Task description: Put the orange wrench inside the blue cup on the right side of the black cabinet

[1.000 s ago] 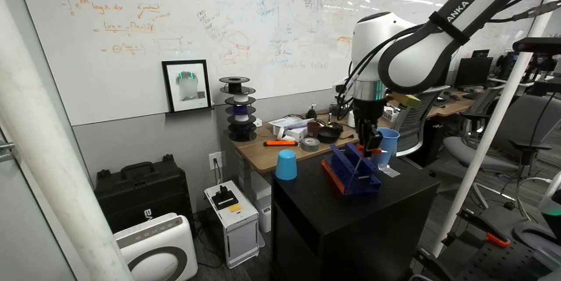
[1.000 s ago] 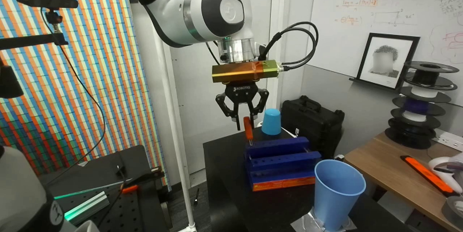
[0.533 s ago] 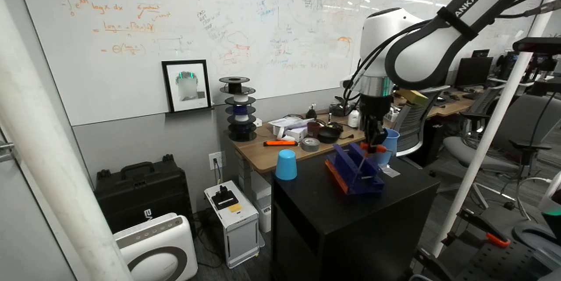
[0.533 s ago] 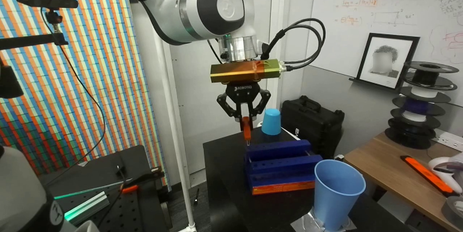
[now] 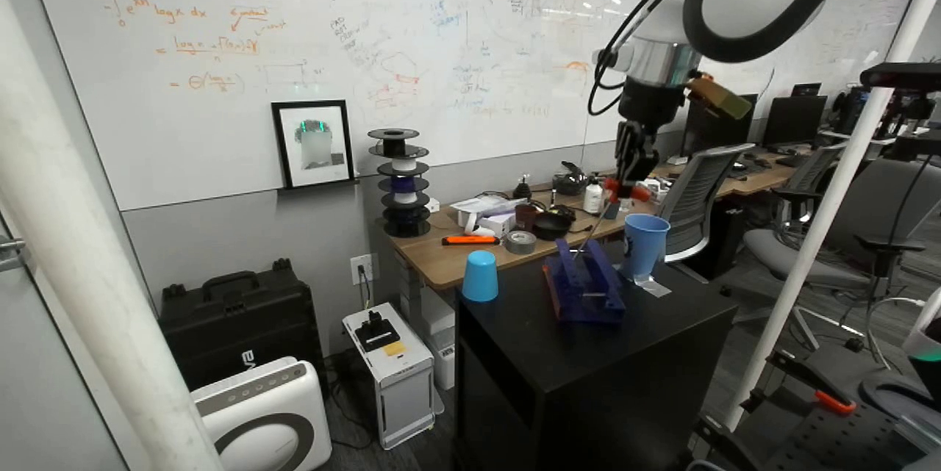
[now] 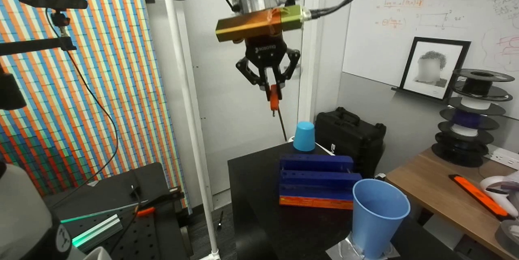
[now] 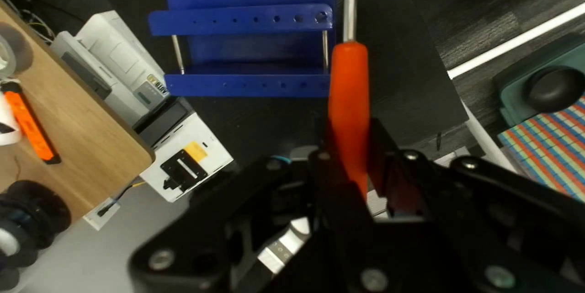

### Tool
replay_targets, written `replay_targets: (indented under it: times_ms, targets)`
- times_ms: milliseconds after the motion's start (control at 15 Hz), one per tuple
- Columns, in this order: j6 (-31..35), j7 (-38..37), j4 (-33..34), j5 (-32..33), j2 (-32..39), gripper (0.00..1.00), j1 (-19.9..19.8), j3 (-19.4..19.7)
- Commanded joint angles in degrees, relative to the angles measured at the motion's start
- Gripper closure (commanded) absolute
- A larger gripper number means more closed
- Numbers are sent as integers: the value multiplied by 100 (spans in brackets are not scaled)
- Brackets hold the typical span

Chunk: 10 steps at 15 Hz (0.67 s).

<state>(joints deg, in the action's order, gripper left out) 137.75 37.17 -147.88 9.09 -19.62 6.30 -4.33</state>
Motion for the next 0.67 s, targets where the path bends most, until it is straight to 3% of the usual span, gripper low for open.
replay_targets:
  times_ms: [0, 267, 600]
  targets:
    - [-476, -184, 90, -46, -844, 86, 51, 241]
    - [-858, -789, 573, 265, -821, 86, -409, 591]
    - [-1069, -1387, 1157, 414, -175, 86, -922, 999]
